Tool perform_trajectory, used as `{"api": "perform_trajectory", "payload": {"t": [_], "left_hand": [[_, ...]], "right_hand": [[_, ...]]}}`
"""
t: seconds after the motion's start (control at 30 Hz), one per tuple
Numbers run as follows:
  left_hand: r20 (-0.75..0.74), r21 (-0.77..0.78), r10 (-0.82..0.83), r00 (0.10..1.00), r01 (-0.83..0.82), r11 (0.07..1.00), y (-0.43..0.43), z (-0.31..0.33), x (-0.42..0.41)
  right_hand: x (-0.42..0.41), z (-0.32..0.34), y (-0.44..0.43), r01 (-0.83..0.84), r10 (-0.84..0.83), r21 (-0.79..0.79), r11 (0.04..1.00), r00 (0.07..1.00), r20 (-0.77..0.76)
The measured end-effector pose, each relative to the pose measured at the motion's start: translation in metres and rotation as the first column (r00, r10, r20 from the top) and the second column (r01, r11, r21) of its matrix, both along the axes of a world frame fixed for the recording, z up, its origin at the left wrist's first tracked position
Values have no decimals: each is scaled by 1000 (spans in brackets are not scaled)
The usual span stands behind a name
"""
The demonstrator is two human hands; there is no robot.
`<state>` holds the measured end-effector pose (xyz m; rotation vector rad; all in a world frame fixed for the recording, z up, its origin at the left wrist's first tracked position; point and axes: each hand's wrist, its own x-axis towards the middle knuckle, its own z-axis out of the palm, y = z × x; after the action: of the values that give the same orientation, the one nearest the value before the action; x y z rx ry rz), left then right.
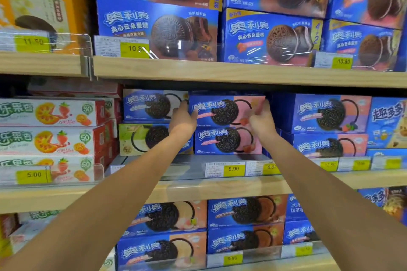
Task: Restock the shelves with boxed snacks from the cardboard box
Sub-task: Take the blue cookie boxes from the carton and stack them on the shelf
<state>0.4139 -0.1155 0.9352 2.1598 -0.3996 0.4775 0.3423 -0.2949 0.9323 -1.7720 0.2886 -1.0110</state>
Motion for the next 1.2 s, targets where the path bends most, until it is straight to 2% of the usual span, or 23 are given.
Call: {"api": "perform_trajectory", "payload": {"t": [0.1,0.17,0.3,0.37,0.47,0.57,0.73,1.03,1.2], "left_hand": [[-14,-118,-58,998,56,991,-6,0,5],[-31,-203,-111,993,102,974,-11,-3,7],[-63,-185,-151,986,138,973,-16,-14,3],[-75,-211,-185,980,166,963,-17,-16,0],[-112,-220,-242,964,213,952,-19,-14,-3],[-149,-198,-283,948,252,947,-24,-12,-9],[-175,-249,-304,937,257,934,-23,-14,-7],[-63,-328,-336,940,298,896,-3,-32,-77],[-43,-405,-345,938,299,864,18,-54,-125]], "right_hand": [[3,1,-2,-39,36,-102,994,999,-39],[2,-3,-2,-8,-9,-161,987,994,-108],[8,-18,-6,135,-188,-307,942,971,-148],[10,-21,-6,104,-173,-329,938,967,-187],[13,-22,-4,26,-101,-315,949,969,-224],[13,-23,0,4,-69,-283,959,973,-220],[5,-28,4,-26,-25,-243,970,979,-203],[-41,-37,32,-101,93,-136,986,994,-60],[-88,-53,67,-252,251,38,967,968,24]]}}
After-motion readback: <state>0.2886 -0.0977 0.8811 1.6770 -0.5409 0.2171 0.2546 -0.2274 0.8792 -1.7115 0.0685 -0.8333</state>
